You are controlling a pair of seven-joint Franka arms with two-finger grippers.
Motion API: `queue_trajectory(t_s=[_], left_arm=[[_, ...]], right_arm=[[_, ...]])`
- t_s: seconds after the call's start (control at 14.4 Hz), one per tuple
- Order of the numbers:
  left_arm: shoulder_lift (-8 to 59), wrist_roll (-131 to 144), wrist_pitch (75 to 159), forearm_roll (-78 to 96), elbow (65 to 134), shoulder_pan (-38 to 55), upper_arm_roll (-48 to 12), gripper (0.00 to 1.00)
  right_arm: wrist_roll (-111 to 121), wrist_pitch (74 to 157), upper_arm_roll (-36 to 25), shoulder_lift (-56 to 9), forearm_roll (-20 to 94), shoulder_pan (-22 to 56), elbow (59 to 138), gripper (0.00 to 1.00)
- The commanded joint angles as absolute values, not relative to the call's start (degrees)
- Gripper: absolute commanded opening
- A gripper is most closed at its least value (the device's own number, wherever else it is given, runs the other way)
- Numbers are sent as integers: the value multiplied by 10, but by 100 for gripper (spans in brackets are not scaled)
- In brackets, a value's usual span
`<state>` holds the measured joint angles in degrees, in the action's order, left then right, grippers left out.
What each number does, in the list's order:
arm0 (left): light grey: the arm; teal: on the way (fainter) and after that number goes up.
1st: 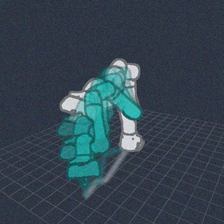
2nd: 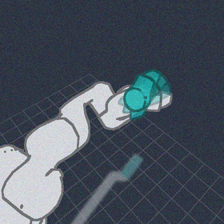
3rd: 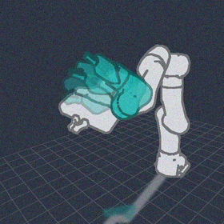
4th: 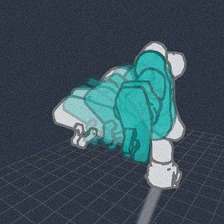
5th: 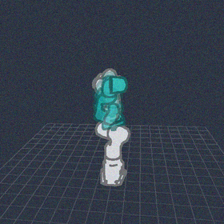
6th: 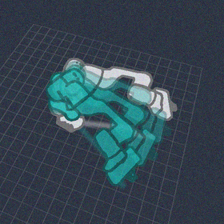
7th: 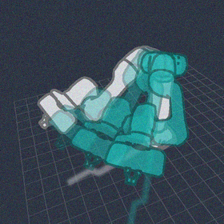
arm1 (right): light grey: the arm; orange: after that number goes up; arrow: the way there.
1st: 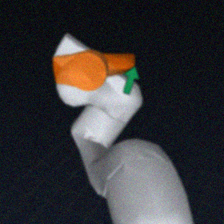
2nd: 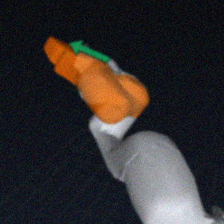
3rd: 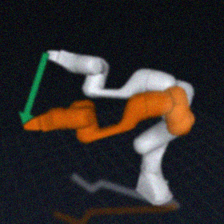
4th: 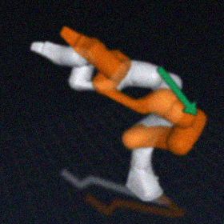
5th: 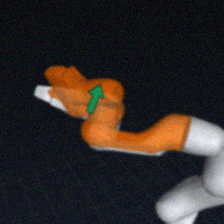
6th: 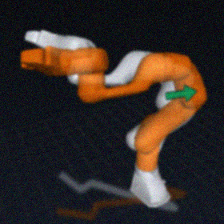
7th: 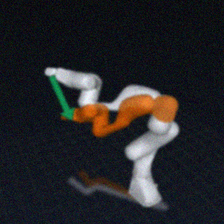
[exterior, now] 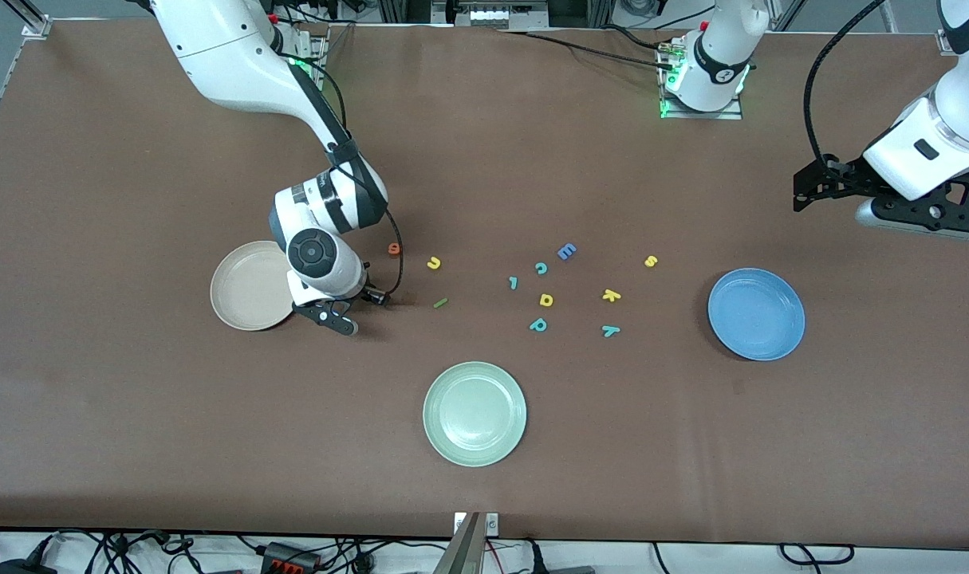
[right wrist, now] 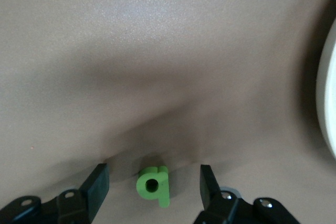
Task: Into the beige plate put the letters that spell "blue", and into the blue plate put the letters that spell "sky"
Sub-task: 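Lower the right gripper onto the green q and close it, then hold the q with the right gripper while the left gripper reaches the teal y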
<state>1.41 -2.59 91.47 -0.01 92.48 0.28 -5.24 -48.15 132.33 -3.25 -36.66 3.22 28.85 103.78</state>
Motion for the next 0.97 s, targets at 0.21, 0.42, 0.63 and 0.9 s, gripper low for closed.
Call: queue_trajectory(t_s=[0.21, 0.42, 0.63, 0.9], left_arm=[[19, -37, 900, -7, 907, 4, -52, 100], [20, -35, 900, -7, 907, 5, -52, 100], [37, -36, 900, -7, 907, 10, -54, 100], [86, -35, 880, -2, 912, 19, -62, 100]], right_arm=[[-497, 1327, -33, -352, 40, 293, 1051, 79], [-497, 1326, -33, -351, 40, 293, 1051, 79], [-498, 1325, -32, -351, 40, 293, 1051, 79], [-497, 1325, -33, -351, 40, 293, 1051, 78]])
